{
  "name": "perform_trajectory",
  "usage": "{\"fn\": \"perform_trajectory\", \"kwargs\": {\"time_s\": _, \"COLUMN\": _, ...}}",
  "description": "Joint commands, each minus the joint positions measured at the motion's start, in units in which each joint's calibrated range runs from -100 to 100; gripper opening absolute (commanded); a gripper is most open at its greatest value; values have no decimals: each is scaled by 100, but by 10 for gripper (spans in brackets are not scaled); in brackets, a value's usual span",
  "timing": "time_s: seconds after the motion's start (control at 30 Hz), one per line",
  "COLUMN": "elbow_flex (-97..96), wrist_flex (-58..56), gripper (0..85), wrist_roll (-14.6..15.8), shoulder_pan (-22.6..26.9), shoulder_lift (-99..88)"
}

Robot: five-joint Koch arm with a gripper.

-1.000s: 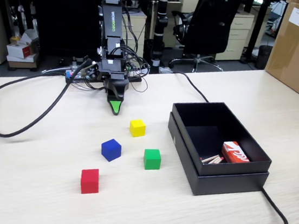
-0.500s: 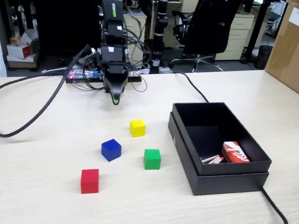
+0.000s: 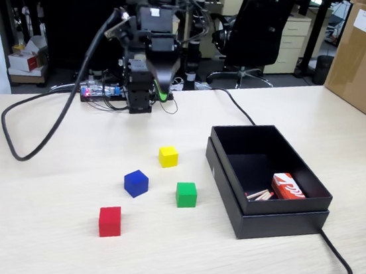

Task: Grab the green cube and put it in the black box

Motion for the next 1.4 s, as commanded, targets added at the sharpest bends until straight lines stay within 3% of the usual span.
{"fn": "perform_trajectory", "kwargs": {"time_s": 0.0, "elbow_flex": 936, "wrist_flex": -13, "gripper": 447, "wrist_roll": 54, "shoulder_pan": 78, "shoulder_lift": 1265}}
{"fn": "perform_trajectory", "kwargs": {"time_s": 0.2, "elbow_flex": 2314, "wrist_flex": 142, "gripper": 448, "wrist_roll": 234, "shoulder_pan": 132, "shoulder_lift": 3790}}
{"fn": "perform_trajectory", "kwargs": {"time_s": 0.4, "elbow_flex": 2822, "wrist_flex": 333, "gripper": 448, "wrist_roll": 352, "shoulder_pan": 171, "shoulder_lift": 5167}}
{"fn": "perform_trajectory", "kwargs": {"time_s": 0.87, "elbow_flex": 2940, "wrist_flex": 834, "gripper": 447, "wrist_roll": 396, "shoulder_pan": 234, "shoulder_lift": 6234}}
{"fn": "perform_trajectory", "kwargs": {"time_s": 1.0, "elbow_flex": 3003, "wrist_flex": 860, "gripper": 350, "wrist_roll": 386, "shoulder_pan": 234, "shoulder_lift": 6440}}
{"fn": "perform_trajectory", "kwargs": {"time_s": 1.37, "elbow_flex": 3021, "wrist_flex": 877, "gripper": 316, "wrist_roll": 308, "shoulder_pan": 112, "shoulder_lift": 6670}}
